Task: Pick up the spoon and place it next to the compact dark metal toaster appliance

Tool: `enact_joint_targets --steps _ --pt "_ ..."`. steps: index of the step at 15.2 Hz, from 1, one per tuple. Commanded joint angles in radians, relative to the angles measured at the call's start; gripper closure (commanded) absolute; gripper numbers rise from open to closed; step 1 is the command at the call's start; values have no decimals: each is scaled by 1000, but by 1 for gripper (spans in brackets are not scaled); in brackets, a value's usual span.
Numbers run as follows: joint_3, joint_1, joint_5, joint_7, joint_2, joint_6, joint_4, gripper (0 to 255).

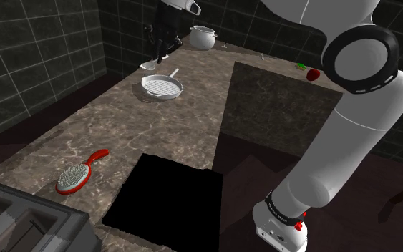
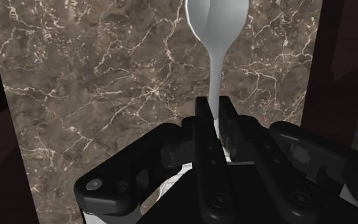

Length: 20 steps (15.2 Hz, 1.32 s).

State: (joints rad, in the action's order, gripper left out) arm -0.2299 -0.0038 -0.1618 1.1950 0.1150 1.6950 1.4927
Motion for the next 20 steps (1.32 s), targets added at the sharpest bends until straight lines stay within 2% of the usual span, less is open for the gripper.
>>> enact_joint_targets --steps 1,10,20 --pt "-11 11 -9 19 -50 22 67 255" --pt "-90 87 -51 160 -246 88 294 255" --pt "-209 178 -97 352 -382 126 421 255"
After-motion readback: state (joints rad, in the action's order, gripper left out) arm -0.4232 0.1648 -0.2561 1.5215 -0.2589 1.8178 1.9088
